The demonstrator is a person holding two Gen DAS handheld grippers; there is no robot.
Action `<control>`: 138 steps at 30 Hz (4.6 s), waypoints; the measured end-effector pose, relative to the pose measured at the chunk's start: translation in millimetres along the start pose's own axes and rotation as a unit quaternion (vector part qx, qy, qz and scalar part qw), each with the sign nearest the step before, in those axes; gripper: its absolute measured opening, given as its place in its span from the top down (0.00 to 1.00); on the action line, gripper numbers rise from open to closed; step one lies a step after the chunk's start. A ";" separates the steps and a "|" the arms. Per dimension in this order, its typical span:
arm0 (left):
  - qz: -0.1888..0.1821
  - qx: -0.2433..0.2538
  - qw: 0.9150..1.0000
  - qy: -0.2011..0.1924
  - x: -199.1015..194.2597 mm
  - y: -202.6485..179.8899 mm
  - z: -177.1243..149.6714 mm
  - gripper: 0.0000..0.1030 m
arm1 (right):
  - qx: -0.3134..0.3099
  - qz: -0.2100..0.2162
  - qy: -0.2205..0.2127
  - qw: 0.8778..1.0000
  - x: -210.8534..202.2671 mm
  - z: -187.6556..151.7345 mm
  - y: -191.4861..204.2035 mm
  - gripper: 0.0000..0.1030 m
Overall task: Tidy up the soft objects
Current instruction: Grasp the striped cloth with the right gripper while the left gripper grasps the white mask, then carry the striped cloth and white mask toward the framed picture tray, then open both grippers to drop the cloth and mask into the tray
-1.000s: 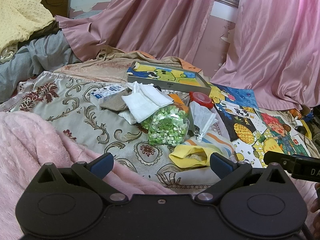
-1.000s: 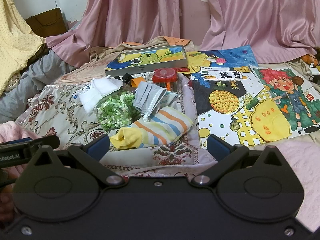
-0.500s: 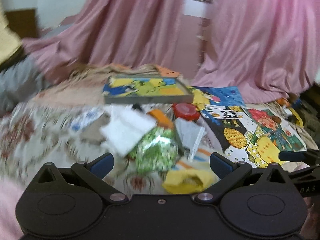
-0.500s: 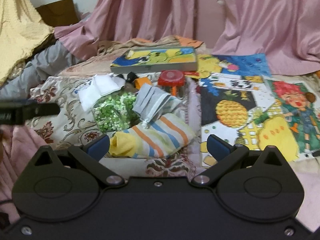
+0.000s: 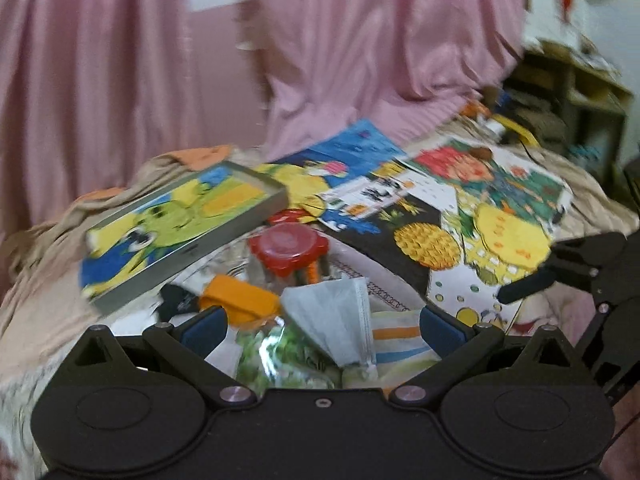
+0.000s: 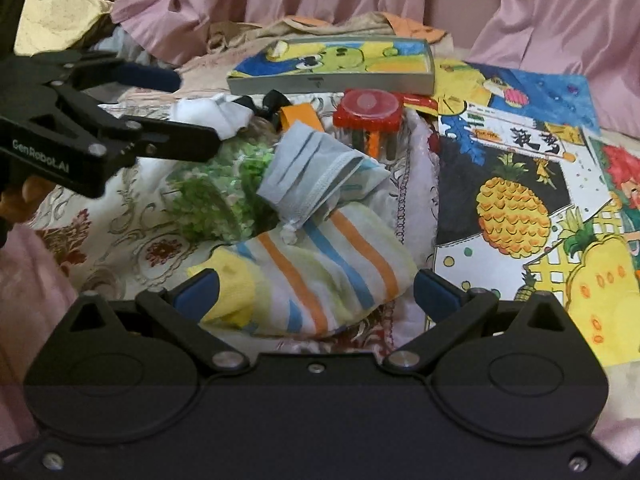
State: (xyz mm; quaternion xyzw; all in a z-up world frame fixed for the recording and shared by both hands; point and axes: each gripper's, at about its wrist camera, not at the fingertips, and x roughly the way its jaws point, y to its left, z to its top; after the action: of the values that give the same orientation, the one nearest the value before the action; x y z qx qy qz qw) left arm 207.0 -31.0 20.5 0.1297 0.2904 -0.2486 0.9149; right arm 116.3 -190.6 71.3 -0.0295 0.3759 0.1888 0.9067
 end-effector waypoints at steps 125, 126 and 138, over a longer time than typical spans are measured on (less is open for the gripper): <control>0.150 -0.319 0.933 -0.070 134.7 286.4 -9.0 0.39 | -0.110 -0.077 -0.067 0.989 348.7 256.2 2.9 0.36; 0.154 -0.315 0.934 -0.071 131.8 283.8 -7.2 0.38 | -0.106 -0.075 -0.072 0.989 342.5 254.1 -0.6 0.34; 0.180 -0.246 0.945 -0.119 84.8 227.7 17.8 0.19 | -0.079 -0.048 -0.177 0.980 246.5 230.1 -26.0 0.02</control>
State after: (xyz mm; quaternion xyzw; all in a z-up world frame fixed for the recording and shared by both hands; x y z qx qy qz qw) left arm 396.1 122.0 5.4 -0.0800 0.2032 -0.0143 0.9758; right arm 439.4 -90.9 62.8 -0.0850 0.1913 0.1761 0.9619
